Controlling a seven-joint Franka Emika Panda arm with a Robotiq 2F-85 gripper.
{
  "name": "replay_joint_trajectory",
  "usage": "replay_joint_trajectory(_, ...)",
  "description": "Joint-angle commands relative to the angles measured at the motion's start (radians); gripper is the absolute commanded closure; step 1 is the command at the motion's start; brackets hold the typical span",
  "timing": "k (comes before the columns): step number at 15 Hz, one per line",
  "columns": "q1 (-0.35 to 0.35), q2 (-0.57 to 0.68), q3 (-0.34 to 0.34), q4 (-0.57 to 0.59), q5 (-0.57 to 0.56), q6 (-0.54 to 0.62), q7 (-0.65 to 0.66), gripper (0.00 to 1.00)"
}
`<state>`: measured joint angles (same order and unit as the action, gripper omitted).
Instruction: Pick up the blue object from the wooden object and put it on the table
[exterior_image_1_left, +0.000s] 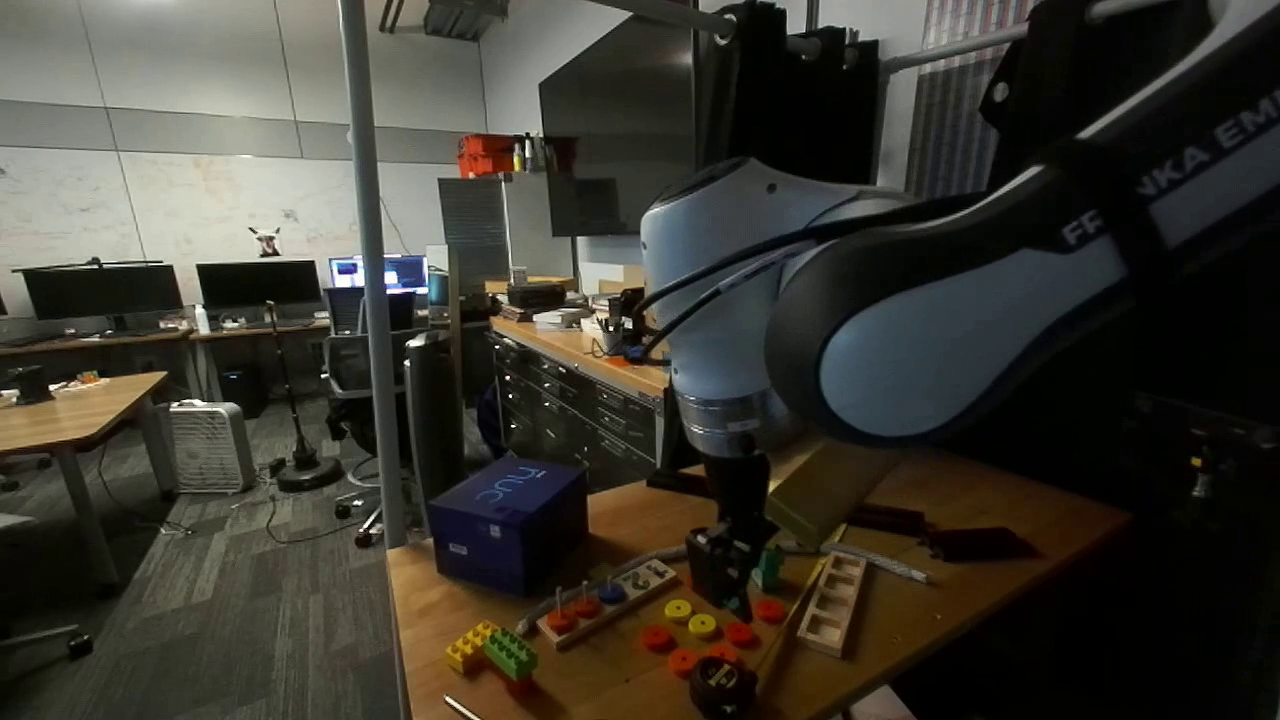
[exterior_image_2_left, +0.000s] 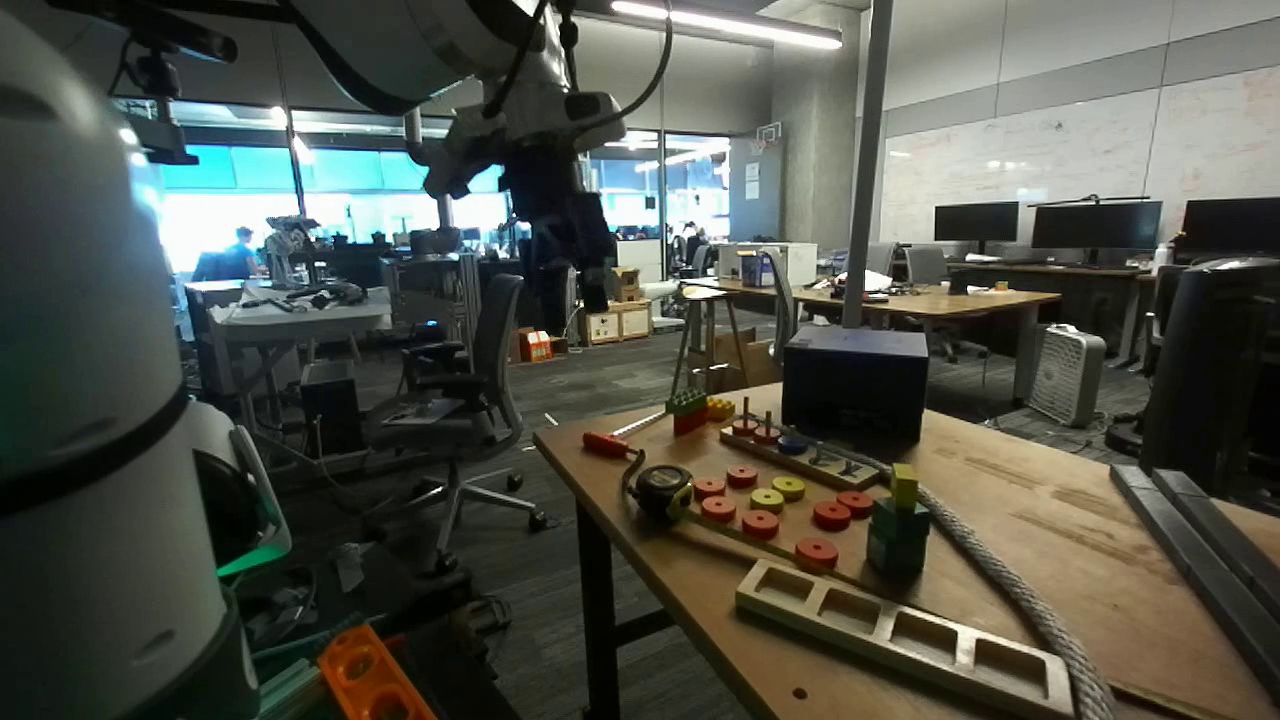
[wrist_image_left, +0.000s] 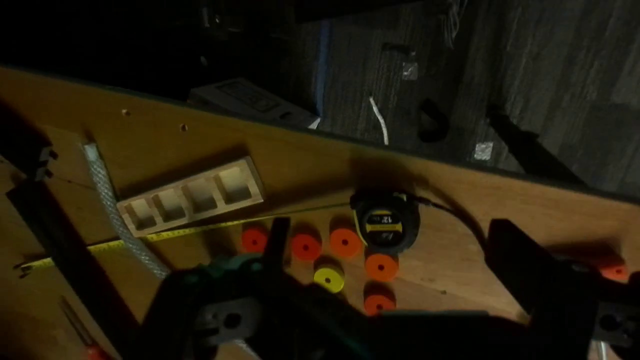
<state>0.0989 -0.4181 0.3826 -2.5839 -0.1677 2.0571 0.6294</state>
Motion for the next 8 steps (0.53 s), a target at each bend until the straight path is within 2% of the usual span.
replay_joint_trajectory(1,-0.046,0.128,0.040,0.095,-0.093,0.090,0.245,0.00)
replay_joint_trajectory(4,-0.059,0.245,0.039,0.195,-0.187,0.112,0.465,0.00)
replay_joint_trajectory(8,-0.031,0.426,-0.008,0.366,-0.299,0.086,0.743,0.00)
